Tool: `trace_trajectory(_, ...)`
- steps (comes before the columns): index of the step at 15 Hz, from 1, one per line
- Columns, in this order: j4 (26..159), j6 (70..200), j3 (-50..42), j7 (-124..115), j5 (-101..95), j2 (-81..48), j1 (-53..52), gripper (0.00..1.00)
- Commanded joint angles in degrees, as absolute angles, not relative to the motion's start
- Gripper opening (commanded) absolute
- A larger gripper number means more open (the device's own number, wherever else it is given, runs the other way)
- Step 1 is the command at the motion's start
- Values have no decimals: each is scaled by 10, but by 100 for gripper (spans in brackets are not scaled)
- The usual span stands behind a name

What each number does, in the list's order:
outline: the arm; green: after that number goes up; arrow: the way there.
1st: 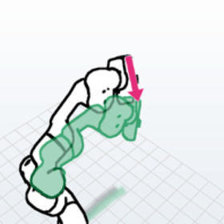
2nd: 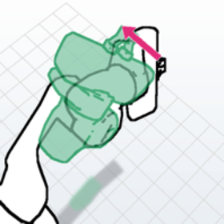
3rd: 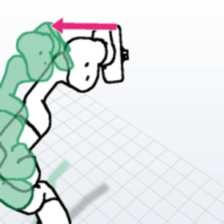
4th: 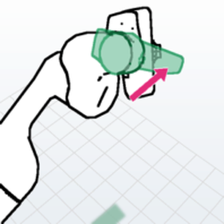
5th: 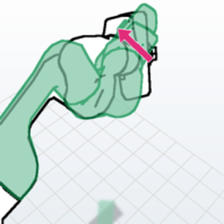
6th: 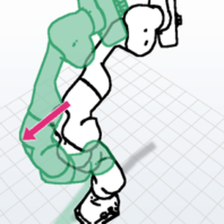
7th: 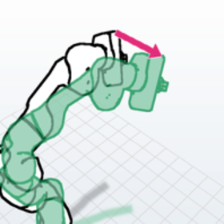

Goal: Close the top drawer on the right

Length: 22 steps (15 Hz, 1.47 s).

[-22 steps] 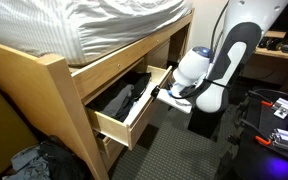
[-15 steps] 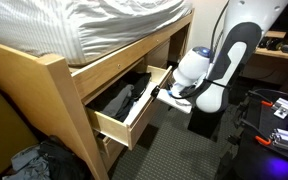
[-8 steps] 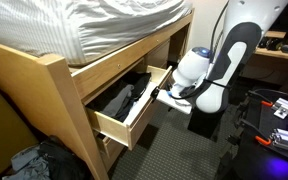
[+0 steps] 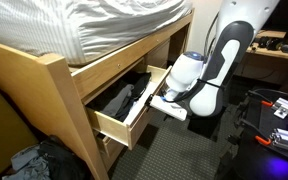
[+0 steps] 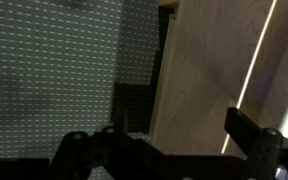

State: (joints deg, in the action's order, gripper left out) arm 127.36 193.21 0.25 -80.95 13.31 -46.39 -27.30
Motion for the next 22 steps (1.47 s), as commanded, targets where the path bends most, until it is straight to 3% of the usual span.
trace_trajectory(1, 1272, 1933, 14, -773, 169, -464, -267, 100)
trace_trajectory(5, 1262, 2051, -52, -755, 267, -515, -354, 100)
trace_trajectory(6, 1223, 1997, -115, -802, 260, -506, -417, 100)
trace_trajectory(10, 1207, 1979, -203, -857, 298, -534, -520, 100)
trace_trajectory(14, 1203, 1979, -240, -944, 310, -541, -571, 100)
trace_trajectory(19, 1206, 1979, -219, -914, 331, -531, -557, 100)
trace_trajectory(22, 1202, 1971, -268, -906, 329, -545, -609, 100)
